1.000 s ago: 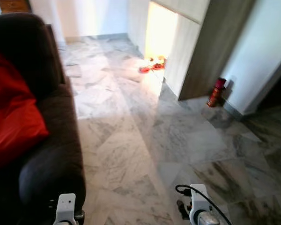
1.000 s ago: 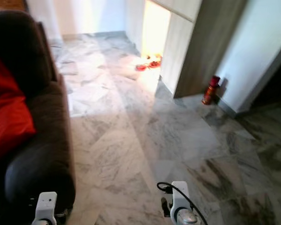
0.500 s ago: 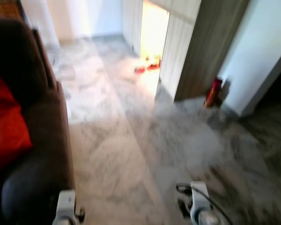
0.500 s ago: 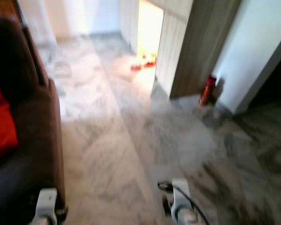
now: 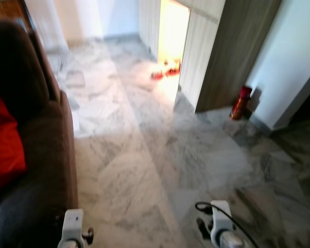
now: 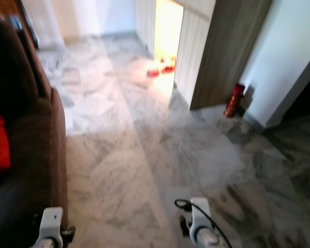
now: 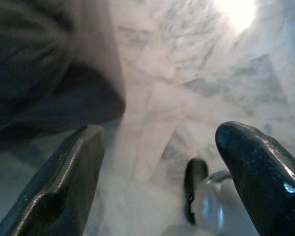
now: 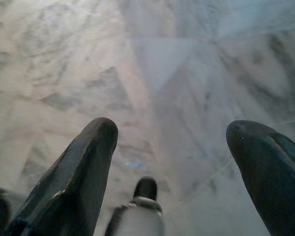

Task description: Move the pillow to the sofa from floor

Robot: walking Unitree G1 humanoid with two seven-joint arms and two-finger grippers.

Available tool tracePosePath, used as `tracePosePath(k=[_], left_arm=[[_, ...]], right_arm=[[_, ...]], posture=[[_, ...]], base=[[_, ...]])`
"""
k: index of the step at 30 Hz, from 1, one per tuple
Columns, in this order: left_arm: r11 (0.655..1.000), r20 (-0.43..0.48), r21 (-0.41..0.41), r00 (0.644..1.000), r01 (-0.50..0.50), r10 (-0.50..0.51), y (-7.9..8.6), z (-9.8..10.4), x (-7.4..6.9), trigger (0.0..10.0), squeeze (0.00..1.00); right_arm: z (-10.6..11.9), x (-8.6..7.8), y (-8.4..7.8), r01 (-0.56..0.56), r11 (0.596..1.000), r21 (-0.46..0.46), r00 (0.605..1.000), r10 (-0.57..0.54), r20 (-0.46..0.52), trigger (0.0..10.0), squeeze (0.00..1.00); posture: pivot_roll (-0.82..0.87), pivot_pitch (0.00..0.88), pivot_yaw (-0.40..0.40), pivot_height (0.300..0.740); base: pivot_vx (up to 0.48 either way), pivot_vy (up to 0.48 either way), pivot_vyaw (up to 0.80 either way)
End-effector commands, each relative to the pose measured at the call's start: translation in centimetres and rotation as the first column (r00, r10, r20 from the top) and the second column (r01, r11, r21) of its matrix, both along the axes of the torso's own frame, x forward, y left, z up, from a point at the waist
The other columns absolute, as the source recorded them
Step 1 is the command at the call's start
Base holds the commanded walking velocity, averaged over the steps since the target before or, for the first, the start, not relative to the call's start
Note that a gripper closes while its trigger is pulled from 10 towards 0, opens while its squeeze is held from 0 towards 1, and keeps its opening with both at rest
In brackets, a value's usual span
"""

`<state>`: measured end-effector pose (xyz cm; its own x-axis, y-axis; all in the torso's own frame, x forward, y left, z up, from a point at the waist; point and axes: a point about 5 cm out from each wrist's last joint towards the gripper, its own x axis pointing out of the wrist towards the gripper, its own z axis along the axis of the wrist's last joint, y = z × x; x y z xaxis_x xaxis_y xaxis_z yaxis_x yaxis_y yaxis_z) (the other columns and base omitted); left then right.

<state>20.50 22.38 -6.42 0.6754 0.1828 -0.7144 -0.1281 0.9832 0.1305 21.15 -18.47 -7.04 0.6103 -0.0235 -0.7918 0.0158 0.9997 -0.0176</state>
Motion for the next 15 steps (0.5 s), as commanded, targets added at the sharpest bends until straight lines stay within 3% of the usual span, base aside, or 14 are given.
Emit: tracePosePath(k=[1,7,11,15], left_arm=[[1.000,-0.020,-0.011,1.000,0.003,-0.004,-0.5,-0.4,-0.6,10.0,0.00],[0.999,0.014,-0.034,1.000,-0.025,0.026,-0.5,-0.2,-0.3,10.0,0.00],[0.999,0.044,-0.044,0.999,-0.021,0.023,-0.8,0.2,0.6,10.0,0.00],[0.997,0.090,-0.078,0.996,0.026,-0.019,-2.2,1.0,2.2,10.0,0.00]], right_arm=[[-0.1,-0.3,-0.4,0.006,1.000,-0.007,1.000,-0.006,-0.011,10.0,0.00],[-0.1,-0.3,-0.3,0.006,1.000,0.002,1.000,-0.005,-0.012,10.0,0.00],[-0.1,-0.3,-0.3,0.005,1.000,0.004,1.000,-0.005,-0.012,10.0,0.00],[-0.2,-0.3,-0.3,0.006,1.000,0.006,1.000,-0.006,-0.015,10.0,0.00]], posture=[[0.13,0.070,-0.046,0.704],[0.12,0.074,-0.047,0.704],[0.12,0.075,-0.048,0.704],[0.12,0.073,-0.049,0.704]], base=[[0.000,0.000,0.00],[0.000,0.000,0.00],[0.000,0.000,0.00],[0.000,0.000,0.00]])
